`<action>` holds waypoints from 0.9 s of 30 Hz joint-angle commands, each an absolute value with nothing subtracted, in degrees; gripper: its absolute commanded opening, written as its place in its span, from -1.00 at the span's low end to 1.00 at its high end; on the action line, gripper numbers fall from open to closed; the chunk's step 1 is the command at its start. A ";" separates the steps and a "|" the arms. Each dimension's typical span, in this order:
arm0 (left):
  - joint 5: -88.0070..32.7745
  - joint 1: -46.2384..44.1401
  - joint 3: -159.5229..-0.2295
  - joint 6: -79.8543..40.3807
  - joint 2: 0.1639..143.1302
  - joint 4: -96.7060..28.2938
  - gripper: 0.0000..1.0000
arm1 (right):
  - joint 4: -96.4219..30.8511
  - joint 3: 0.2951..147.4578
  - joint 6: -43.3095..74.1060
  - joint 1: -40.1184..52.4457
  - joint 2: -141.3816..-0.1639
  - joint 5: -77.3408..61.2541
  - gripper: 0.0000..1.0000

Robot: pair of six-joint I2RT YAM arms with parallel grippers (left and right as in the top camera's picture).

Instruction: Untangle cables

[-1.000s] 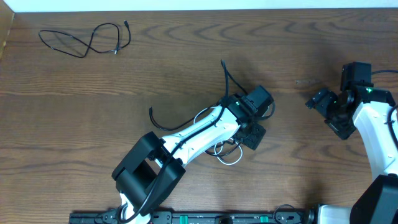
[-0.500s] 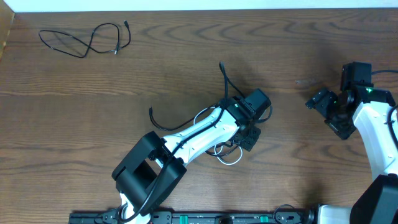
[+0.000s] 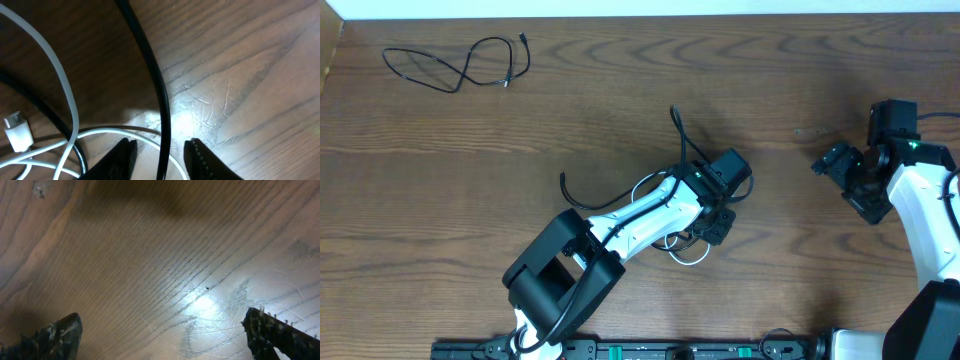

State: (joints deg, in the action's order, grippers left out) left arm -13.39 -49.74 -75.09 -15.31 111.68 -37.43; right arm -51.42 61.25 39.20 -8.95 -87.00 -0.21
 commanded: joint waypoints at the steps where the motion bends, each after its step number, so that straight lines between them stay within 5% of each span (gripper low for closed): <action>1: -13.43 -49.95 -75.02 -15.35 112.44 -37.58 -0.36 | -51.46 60.95 39.33 -9.34 -87.26 0.51 0.98; 10: -13.43 -49.95 -75.99 -15.33 111.74 -37.63 -0.63 | -51.44 60.95 39.33 -9.32 -87.26 0.49 0.98; 12: -13.41 -49.95 -76.09 -15.33 111.04 -37.63 -0.84 | -51.46 60.95 39.33 -9.32 -87.26 0.49 0.99; 27: -13.43 -49.78 -77.62 -15.33 97.23 -37.52 -0.85 | -51.46 60.95 39.33 -9.32 -87.26 0.51 0.99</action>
State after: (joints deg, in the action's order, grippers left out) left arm -13.39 -49.71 -75.09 -15.20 103.50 -37.50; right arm -51.42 61.25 39.20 -8.95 -87.00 -0.21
